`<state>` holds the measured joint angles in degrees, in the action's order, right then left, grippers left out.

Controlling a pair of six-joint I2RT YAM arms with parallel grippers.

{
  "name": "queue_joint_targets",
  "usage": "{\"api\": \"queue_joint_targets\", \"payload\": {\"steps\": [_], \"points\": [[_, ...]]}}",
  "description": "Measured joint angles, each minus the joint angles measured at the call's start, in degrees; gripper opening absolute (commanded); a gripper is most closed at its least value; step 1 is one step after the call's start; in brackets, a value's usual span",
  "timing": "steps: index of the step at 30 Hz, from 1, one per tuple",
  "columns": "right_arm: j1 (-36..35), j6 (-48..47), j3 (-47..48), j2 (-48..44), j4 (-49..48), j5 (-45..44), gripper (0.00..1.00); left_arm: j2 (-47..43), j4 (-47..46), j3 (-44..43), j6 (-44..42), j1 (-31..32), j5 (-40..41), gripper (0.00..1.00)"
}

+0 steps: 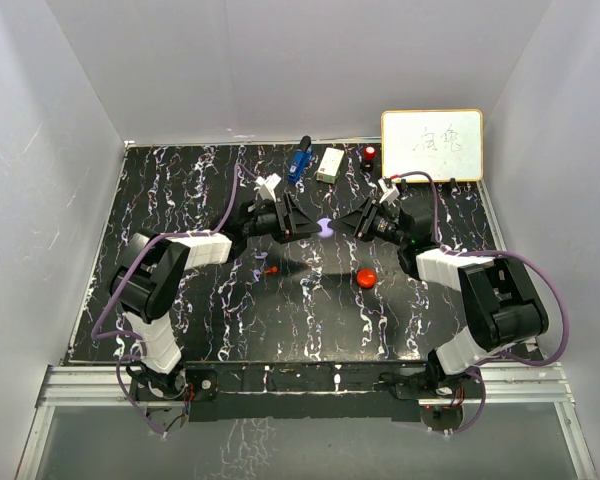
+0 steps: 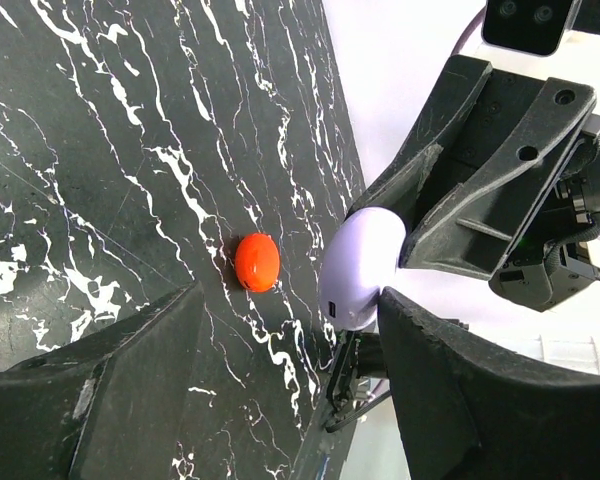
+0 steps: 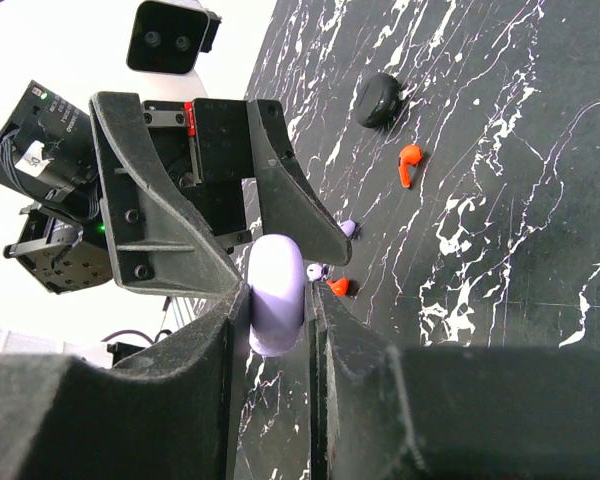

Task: Insert the wireless bluetooth earbuds into the charging case
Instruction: Open the charging case, then pick up the earbud from the center of the board.

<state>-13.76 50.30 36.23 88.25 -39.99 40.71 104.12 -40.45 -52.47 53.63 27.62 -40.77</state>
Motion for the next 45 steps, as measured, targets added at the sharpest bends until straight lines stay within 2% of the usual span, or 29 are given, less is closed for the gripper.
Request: {"api": "queue_joint_targets", "payload": {"steps": [14, 23, 25, 26, 27, 34, 37, 41, 45], "points": [[0.4, 2.9, 0.0, 0.0, -1.1, 0.0, 0.03, 0.3, 3.6, -1.4, -1.4, 0.1, 2.5, 0.67], [0.3, 6.1, 0.0, 0.3, -5.2, 1.2, 0.02, 1.7, 6.6, -2.3, -2.1, 0.2, 4.9, 0.68], [0.3, 5.7, 0.0, 0.3, -4.7, 1.0, 0.02, 1.5, 9.0, -2.3, -3.3, 0.2, 6.9, 0.80], [0.3, 5.3, 0.2, 0.3, -3.7, 0.6, 0.02, 1.0, 11.0, -2.2, -4.2, 0.2, 8.6, 0.95], [0.3, 5.0, 0.3, 0.3, -2.8, 0.2, 0.02, 0.2, 13.2, -2.1, -5.1, 0.2, 10.5, 0.98], [0.3, 1.9, 0.4, 0.3, 2.1, -1.8, 0.02, -13.7, 27.3, -0.3, -11.9, 0.1, 24.9, 0.96], [0.3, 0.8, 0.4, 0.3, 3.0, -1.8, 0.02, -18.5, 31.3, -0.2, -14.4, 0.2, 30.3, 0.99], [0.3, 0.1, 0.4, 0.3, 3.4, -1.8, 0.02, -19.6, 36.6, -0.2, -17.3, 0.2, 36.0, 0.98], [0.3, -0.3, 0.4, 0.3, 3.9, -1.8, 0.02, -18.1, 42.0, -0.2, -19.8, 1.1, 41.3, 0.91]]}}
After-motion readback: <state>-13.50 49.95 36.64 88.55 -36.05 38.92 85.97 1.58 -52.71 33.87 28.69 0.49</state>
